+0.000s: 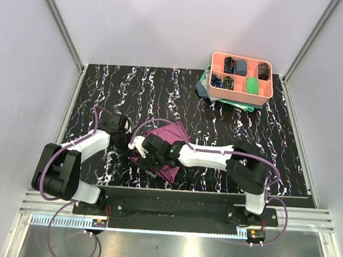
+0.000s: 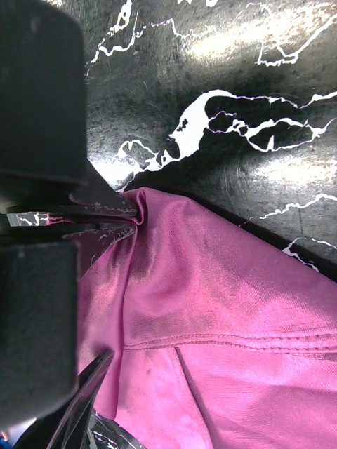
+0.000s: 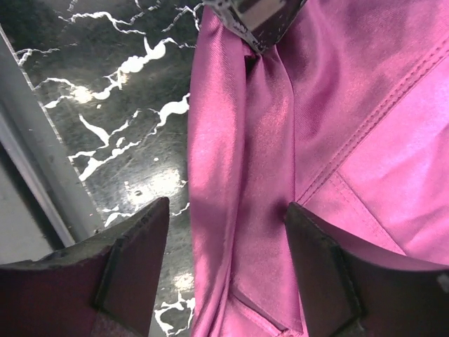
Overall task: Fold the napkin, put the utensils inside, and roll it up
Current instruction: Roll the napkin with the utensil
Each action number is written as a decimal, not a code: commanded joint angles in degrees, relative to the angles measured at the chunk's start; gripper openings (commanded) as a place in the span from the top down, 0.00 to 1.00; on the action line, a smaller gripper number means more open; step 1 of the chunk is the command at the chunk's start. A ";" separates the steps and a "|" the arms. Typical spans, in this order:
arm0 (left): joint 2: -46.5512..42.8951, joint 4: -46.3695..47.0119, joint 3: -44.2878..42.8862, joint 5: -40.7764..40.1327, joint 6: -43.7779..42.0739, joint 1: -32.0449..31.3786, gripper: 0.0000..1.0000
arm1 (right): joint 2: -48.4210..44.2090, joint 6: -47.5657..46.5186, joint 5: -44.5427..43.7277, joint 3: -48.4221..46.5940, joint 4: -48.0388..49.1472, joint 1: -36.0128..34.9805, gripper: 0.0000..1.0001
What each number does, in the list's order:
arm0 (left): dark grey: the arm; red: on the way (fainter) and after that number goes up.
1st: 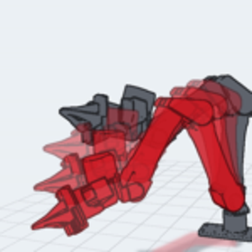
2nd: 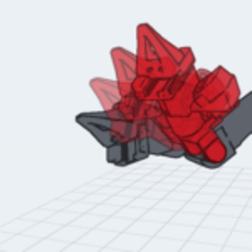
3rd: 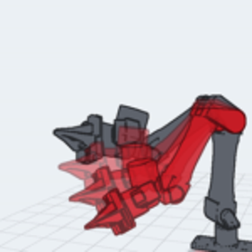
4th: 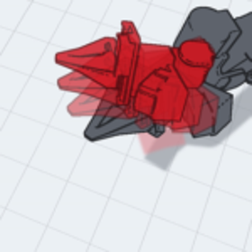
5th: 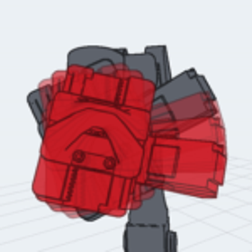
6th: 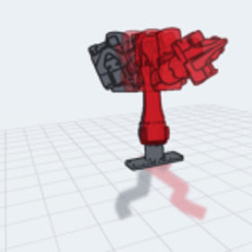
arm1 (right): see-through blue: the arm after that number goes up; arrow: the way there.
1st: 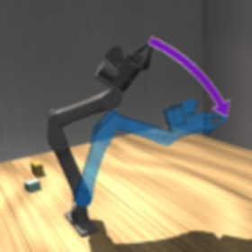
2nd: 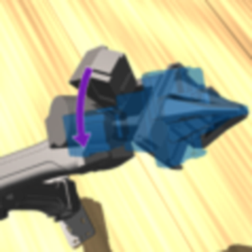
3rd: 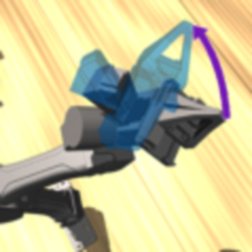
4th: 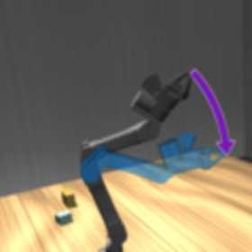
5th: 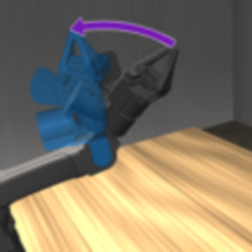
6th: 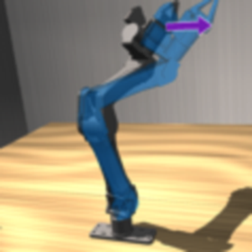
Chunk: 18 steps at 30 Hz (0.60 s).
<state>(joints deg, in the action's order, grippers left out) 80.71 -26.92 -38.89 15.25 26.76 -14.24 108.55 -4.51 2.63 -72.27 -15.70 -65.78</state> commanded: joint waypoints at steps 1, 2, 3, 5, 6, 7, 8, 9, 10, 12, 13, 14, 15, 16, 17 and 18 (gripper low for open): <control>0.15 0.55 -1.45 0.84 -1.10 0.09 1.00 | 0.17 -0.77 -0.26 -3.23 2.70 1.00 0.31; 0.24 0.55 -1.45 0.84 -1.10 0.09 1.00 | 0.08 -0.59 0.00 -3.05 2.70 1.70 0.33; 0.33 0.64 -1.45 0.84 -1.19 0.09 1.00 | -0.01 -0.41 0.61 -2.88 2.61 1.97 0.34; 0.42 0.55 -1.54 0.93 -1.19 0.09 1.00 | -0.45 -0.15 1.75 -2.44 2.78 3.02 0.41; 0.33 0.55 -1.54 0.84 -1.19 0.09 1.00 | -0.53 -0.06 3.07 -2.26 2.78 3.46 0.44; 0.42 0.55 -1.54 0.84 -1.19 0.09 1.00 | -0.71 0.12 3.86 -2.00 2.87 3.81 0.46; 0.33 0.55 -1.54 0.84 -1.27 0.09 1.00 | -0.54 0.29 4.74 -1.91 2.87 4.69 0.51; 0.42 0.64 -1.62 0.84 -1.19 0.09 1.00 | -0.10 0.38 7.10 -1.91 2.70 5.13 0.52; 0.33 0.64 -1.62 0.84 -1.19 0.09 1.00 | 0.17 0.64 8.34 -1.91 2.70 5.48 0.53; 0.42 0.64 -1.71 0.84 -1.19 0.09 1.00 | 1.04 0.82 11.23 -1.82 2.70 6.45 0.57; 0.42 0.72 -1.71 0.84 -1.27 0.09 1.00 | 1.13 1.00 11.86 -1.82 2.78 6.63 0.58; 0.33 0.73 -1.71 0.84 -1.19 0.09 1.00 | 1.31 0.91 12.48 -1.82 2.78 6.80 0.59; 0.33 0.73 -1.71 0.84 -1.27 0.09 1.00 | 1.57 0.91 13.61 -1.82 2.78 7.06 0.60; 0.24 0.99 -1.80 0.84 -1.19 0.09 1.00 | 1.75 1.00 14.06 -1.73 2.78 7.15 0.62; 0.24 1.08 -1.71 0.84 -1.19 0.09 1.00 | 2.01 1.08 14.67 -1.82 2.78 7.33 0.64; 0.15 1.43 -1.71 0.93 -1.10 0.09 1.00 | 2.45 1.17 15.64 -1.82 2.78 7.59 0.67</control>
<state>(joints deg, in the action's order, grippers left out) 80.73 -26.92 -38.98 15.27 26.74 -14.24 109.60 -3.81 13.10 -72.71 -14.55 -58.92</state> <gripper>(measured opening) 0.025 0.365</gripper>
